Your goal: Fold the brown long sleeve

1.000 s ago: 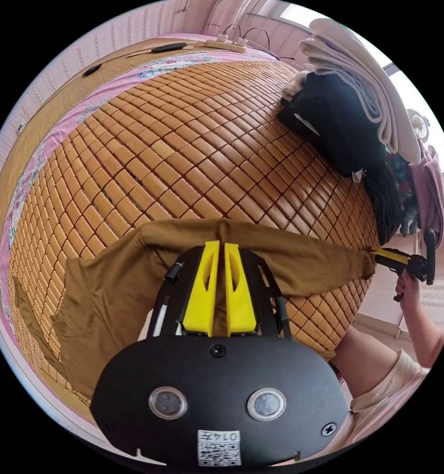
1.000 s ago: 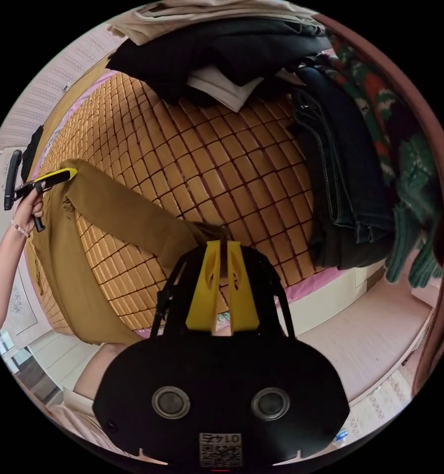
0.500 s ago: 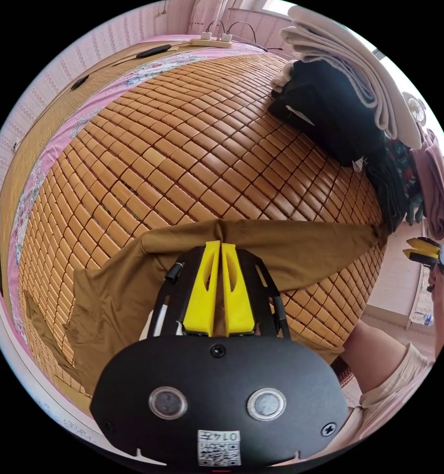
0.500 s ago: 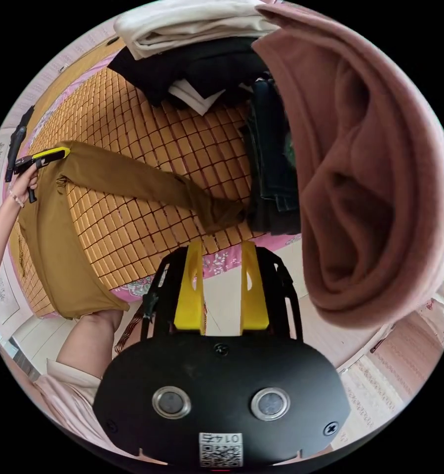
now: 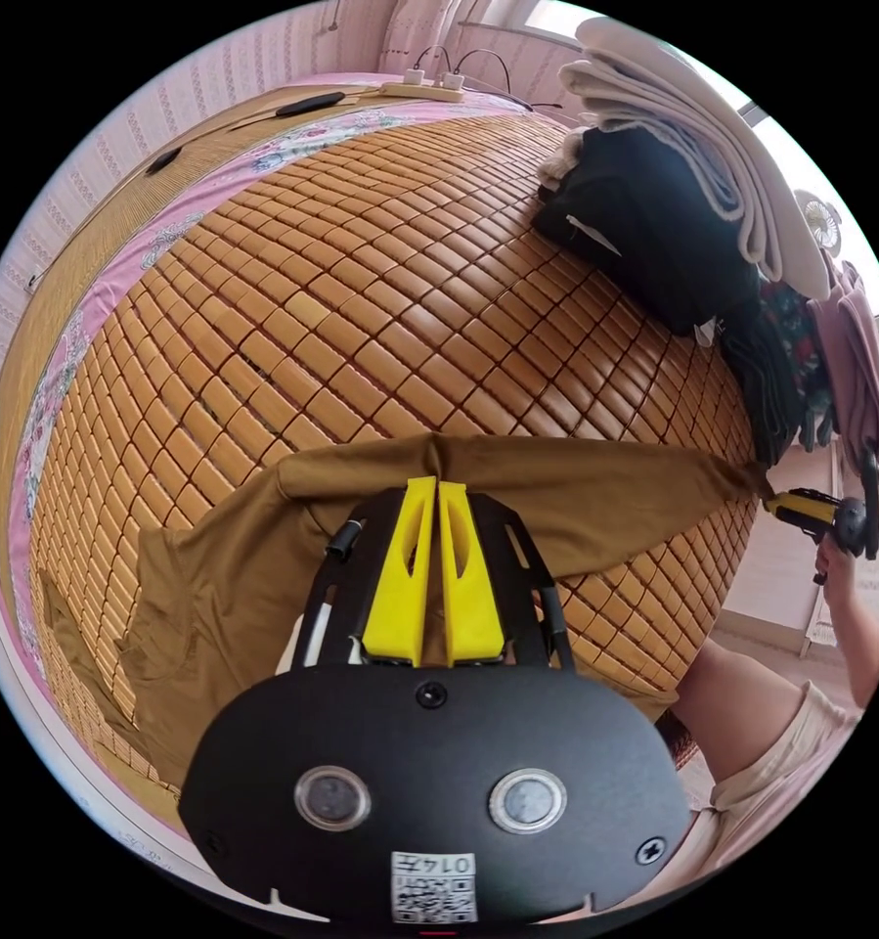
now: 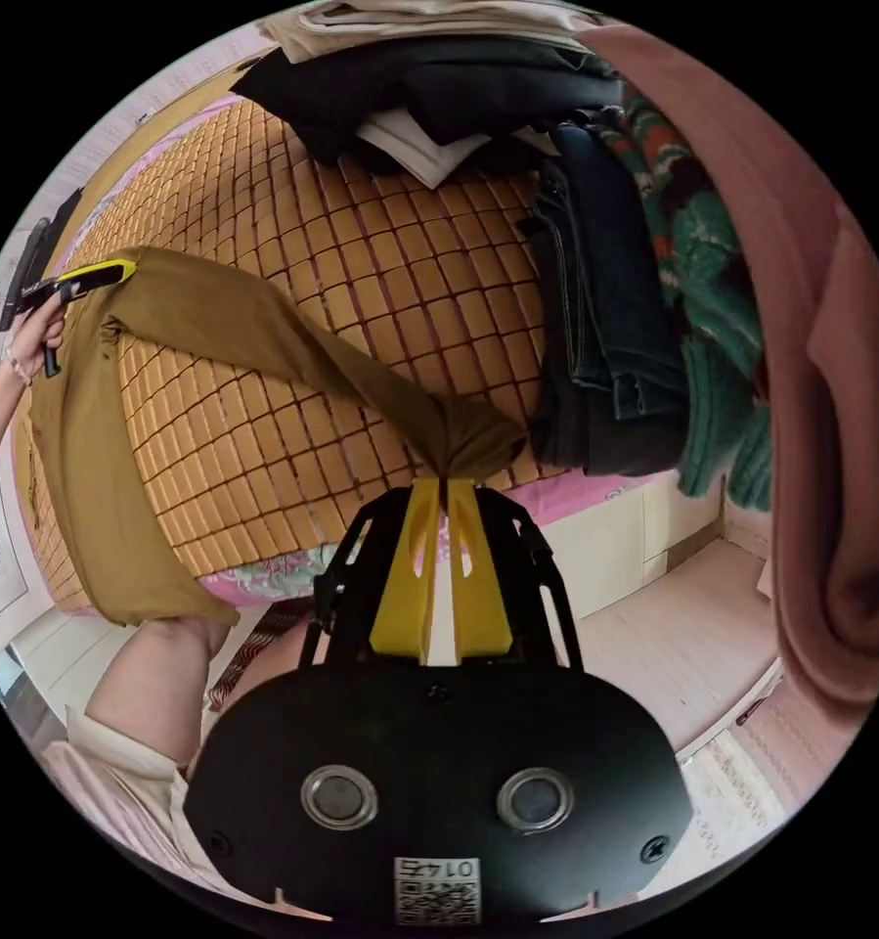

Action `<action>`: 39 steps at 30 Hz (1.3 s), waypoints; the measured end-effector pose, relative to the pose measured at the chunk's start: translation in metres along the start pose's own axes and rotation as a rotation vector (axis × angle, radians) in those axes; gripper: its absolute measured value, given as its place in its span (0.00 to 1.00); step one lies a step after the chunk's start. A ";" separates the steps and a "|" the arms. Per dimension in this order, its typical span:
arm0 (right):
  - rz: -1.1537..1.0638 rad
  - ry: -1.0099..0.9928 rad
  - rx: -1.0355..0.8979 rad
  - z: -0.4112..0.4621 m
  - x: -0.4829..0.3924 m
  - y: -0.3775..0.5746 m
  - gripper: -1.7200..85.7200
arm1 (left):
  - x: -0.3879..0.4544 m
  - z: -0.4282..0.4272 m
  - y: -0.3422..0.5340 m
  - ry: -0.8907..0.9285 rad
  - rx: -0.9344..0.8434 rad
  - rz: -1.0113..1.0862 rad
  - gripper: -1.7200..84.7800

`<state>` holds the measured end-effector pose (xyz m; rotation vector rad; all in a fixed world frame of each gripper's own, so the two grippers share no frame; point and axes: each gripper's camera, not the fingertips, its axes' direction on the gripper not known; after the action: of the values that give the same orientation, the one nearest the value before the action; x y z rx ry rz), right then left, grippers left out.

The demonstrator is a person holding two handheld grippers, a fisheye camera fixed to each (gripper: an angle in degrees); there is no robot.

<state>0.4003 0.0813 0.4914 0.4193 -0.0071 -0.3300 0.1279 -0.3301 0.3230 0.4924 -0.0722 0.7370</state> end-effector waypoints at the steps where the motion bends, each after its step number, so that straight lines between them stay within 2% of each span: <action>1: -0.028 -0.016 -0.024 -0.010 0.002 0.011 0.04 | 0.000 0.000 0.001 0.004 -0.001 0.000 0.01; 4: -0.053 -0.062 -0.051 -0.040 0.012 0.024 0.04 | 0.002 0.000 0.004 0.027 -0.004 0.004 0.01; 7: -0.002 -0.103 0.001 -0.058 0.030 0.013 0.06 | 0.004 -0.001 0.006 0.016 0.001 0.008 0.01; 10: 0.051 0.046 0.018 -0.043 0.037 0.001 0.09 | 0.002 -0.001 0.007 0.013 0.005 -0.008 0.01; 14: -0.001 -0.003 -0.020 -0.002 0.019 -0.001 0.10 | 0.003 -0.001 0.009 0.009 0.005 -0.009 0.01; 18: -0.059 0.061 -0.014 0.030 -0.001 -0.016 0.12 | 0.004 0.000 0.014 0.009 0.001 -0.001 0.01; 22: -0.069 0.056 -0.061 0.060 -0.006 -0.030 0.07 | 0.004 -0.001 0.019 0.014 -0.001 -0.001 0.01; 27: -0.144 -0.001 -0.084 0.011 -0.003 -0.011 0.02 | 0.006 -0.011 0.032 0.016 0.048 0.051 0.01; 31: -0.163 0.116 -0.051 -0.018 0.009 -0.034 0.02 | 0.004 -0.016 0.040 0.049 0.094 0.035 0.01; 35: -0.194 0.278 -0.104 0.028 -0.003 -0.075 0.06 | 0.004 -0.007 0.043 0.024 0.079 -0.022 0.01; 39: -0.188 0.308 -0.148 0.064 -0.019 -0.081 0.10 | -0.001 -0.006 0.051 0.030 0.097 -0.060 0.01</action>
<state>0.3524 -0.0084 0.5188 0.3211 0.3578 -0.4450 0.0929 -0.2961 0.3376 0.5737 0.0066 0.6910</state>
